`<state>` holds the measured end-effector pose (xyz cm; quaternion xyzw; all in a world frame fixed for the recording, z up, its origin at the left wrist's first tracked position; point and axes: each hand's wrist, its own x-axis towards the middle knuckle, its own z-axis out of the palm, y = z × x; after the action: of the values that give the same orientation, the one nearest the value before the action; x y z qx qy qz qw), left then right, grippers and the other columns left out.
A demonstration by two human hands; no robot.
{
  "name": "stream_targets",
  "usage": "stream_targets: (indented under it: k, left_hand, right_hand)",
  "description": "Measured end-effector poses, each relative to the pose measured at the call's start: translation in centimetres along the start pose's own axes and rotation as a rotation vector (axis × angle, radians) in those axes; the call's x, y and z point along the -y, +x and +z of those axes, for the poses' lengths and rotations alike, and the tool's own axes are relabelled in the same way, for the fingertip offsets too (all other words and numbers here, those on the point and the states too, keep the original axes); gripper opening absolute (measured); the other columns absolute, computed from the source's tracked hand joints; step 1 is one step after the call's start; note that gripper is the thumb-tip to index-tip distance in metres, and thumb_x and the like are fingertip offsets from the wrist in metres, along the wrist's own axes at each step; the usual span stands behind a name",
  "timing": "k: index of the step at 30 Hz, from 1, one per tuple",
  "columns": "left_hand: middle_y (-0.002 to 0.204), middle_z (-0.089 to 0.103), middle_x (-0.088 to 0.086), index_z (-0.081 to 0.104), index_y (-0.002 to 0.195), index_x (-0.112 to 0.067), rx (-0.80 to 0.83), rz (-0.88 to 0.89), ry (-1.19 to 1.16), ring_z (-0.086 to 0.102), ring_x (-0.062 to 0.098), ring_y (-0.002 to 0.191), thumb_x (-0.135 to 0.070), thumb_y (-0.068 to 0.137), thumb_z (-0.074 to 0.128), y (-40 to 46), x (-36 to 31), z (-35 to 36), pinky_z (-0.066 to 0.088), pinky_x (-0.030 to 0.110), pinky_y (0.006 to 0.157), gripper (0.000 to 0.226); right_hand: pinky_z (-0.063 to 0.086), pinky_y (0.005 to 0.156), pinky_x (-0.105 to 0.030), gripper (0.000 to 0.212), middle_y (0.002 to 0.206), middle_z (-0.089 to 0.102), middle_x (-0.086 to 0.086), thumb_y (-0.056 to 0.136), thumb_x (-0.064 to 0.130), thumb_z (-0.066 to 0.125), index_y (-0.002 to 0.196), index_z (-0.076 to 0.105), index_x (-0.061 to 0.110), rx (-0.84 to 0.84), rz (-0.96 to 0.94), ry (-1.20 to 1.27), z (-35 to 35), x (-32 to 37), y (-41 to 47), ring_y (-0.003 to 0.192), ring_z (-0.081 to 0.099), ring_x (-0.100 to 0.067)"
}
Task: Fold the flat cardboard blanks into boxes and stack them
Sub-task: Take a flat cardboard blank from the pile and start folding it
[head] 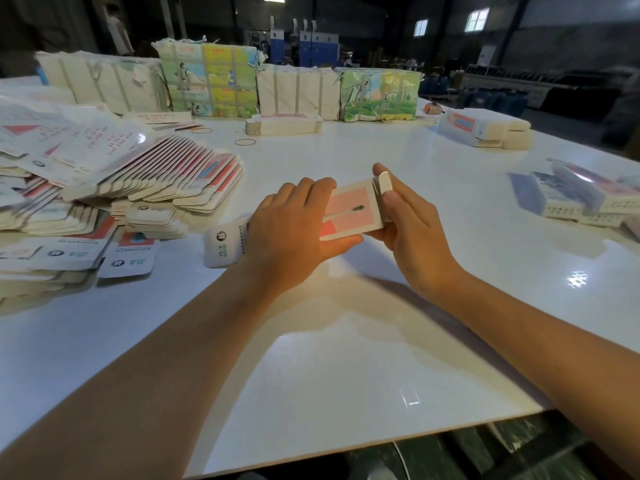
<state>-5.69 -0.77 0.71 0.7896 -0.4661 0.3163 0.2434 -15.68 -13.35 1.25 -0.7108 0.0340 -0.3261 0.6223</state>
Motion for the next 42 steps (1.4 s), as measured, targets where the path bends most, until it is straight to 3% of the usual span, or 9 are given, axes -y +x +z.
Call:
stream_targets:
  k: [9,15,19,21,26,32,34,38,42]
  left_hand:
    - [0.092,0.063,0.013,0.060,0.111,-0.004,-0.028,0.017,0.029,0.059,0.036,0.079,-0.064,0.072,0.056,0.1,-0.2,0.0,0.047,0.039,0.065,0.071]
    - [0.089,0.064,0.014,0.062,0.110,-0.003,-0.015,0.049,0.087,0.060,0.035,0.076,-0.060,0.073,0.049,0.3,-0.9,-0.1,0.047,0.040,0.062,0.069]
    - [0.091,0.063,0.013,0.060,0.113,-0.004,0.010,0.045,0.110,0.059,0.034,0.078,-0.062,0.077,0.040,0.3,-1.4,-0.3,0.047,0.042,0.064,0.072]
    - [0.091,0.063,0.014,0.059,0.113,-0.003,0.022,0.036,0.116,0.059,0.034,0.078,-0.062,0.079,0.035,0.3,-1.5,-0.4,0.048,0.042,0.064,0.072]
    - [0.089,0.063,0.013,0.060,0.112,-0.003,0.036,0.037,0.190,0.058,0.031,0.072,-0.057,0.086,0.032,0.2,-1.6,-0.4,0.045,0.038,0.060,0.066]
    - [0.087,0.063,0.013,0.061,0.108,-0.003,0.036,0.031,0.185,0.059,0.032,0.072,-0.060,0.083,0.029,0.3,-1.4,-0.4,0.045,0.037,0.058,0.070]
    - [0.091,0.063,0.014,0.059,0.110,-0.003,0.028,0.001,0.143,0.059,0.034,0.077,-0.061,0.081,0.030,0.5,-1.2,-0.5,0.045,0.038,0.060,0.071]
    - [0.090,0.063,0.016,0.059,0.109,-0.002,-0.002,-0.069,0.098,0.059,0.037,0.076,-0.061,0.075,0.037,0.6,-0.8,-0.8,0.043,0.038,0.058,0.072]
    - [0.095,0.062,0.014,0.057,0.112,-0.004,0.015,-0.086,0.123,0.058,0.037,0.083,-0.056,0.075,0.058,0.5,-0.2,-0.6,0.040,0.039,0.061,0.064]
  right_hand:
    - [0.054,0.087,-0.027,0.047,0.106,0.057,0.010,0.103,0.003,0.023,0.135,0.022,0.038,0.038,-0.130,-0.209,-0.3,-0.2,-0.2,0.093,0.062,-0.007]
    - [0.047,0.100,-0.046,0.051,0.128,0.057,0.000,0.091,0.013,0.029,0.141,0.039,0.020,-0.091,-0.149,-0.277,0.3,0.2,-0.6,0.116,0.055,-0.014]
    - [0.039,0.104,-0.021,0.054,0.138,0.051,-0.001,0.089,0.024,0.030,0.140,0.043,0.009,-0.092,-0.197,-0.364,0.6,0.3,-0.9,0.123,0.048,-0.009]
    - [0.037,0.091,-0.006,0.054,0.138,0.051,-0.002,0.091,0.029,0.035,0.141,0.039,0.010,-0.086,-0.202,-0.434,0.7,0.1,-1.0,0.109,0.051,-0.005]
    - [0.033,0.075,-0.001,0.055,0.147,0.038,-0.002,0.098,0.017,0.045,0.148,0.022,0.010,-0.025,-0.218,-0.665,0.8,-0.7,-0.8,0.103,0.051,-0.012]
    - [0.041,0.086,-0.013,0.062,0.151,0.032,0.001,0.097,0.017,0.048,0.150,0.015,0.015,0.040,-0.200,-0.594,0.5,-0.7,-0.5,0.119,0.049,-0.018]
    - [0.039,0.091,-0.008,0.065,0.151,0.031,0.007,0.098,0.016,0.048,0.151,0.011,0.016,0.029,-0.177,-0.517,0.6,-0.7,-0.6,0.121,0.046,-0.008]
    - [0.033,0.084,0.003,0.045,0.115,0.047,0.034,0.096,0.017,0.048,0.139,0.037,0.013,-0.027,-0.259,-0.507,0.8,-1.1,-1.0,0.099,0.046,0.020]
    - [0.036,0.084,0.000,0.040,0.103,0.050,0.035,0.091,0.011,0.050,0.120,0.040,0.037,0.025,-0.282,-0.489,1.1,-1.1,-1.2,0.097,0.050,0.016]
